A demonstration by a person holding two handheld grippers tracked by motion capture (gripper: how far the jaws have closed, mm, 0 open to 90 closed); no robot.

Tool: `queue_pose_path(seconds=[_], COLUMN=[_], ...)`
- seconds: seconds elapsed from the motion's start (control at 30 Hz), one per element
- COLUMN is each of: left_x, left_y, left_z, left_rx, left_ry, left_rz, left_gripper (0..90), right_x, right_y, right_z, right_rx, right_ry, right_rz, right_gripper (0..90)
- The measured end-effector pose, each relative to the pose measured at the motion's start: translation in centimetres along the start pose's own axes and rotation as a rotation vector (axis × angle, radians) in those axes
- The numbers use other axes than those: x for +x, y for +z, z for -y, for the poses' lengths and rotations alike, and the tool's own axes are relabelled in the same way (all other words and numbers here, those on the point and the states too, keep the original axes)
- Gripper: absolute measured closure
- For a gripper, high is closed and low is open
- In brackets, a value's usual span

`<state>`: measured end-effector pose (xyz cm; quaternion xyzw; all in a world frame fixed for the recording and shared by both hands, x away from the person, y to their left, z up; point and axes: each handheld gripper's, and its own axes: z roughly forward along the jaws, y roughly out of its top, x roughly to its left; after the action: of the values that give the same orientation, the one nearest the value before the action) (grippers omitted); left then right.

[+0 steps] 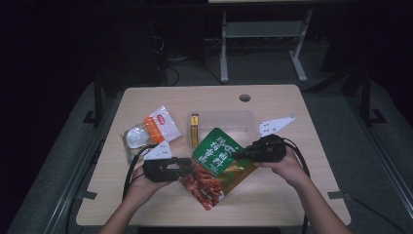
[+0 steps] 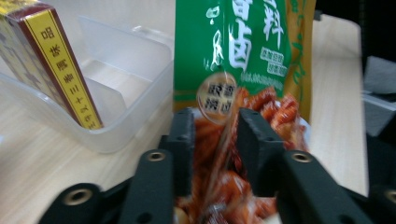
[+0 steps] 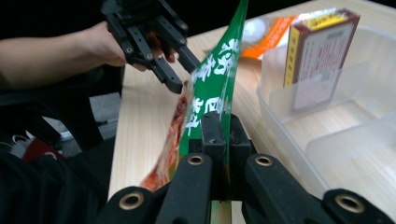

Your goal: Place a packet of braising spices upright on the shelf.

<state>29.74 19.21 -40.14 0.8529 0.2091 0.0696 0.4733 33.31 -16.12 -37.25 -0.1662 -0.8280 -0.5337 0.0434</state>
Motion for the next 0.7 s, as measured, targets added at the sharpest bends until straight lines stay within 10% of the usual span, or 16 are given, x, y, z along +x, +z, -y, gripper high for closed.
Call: queue_pose_path(seconds=[0.4, 0.7], left_x=[-0.5, -0.2], left_y=[-1.5, -2.2], left_z=[1.7, 2.7], left_rx=[0.018, 0.025], left_ry=[0.033, -0.011], left_rz=[-0.073, -0.083], left_gripper=[29.0, 26.8], right_x=[1.3, 2.0], right_y=[-2.8, -4.6], right_z=[-1.9, -2.9], right_rx=[-0.092, -0.125], right_ry=[-0.037, -0.061], right_rz=[-0.005, 0.035], right_gripper=[90.0, 90.0])
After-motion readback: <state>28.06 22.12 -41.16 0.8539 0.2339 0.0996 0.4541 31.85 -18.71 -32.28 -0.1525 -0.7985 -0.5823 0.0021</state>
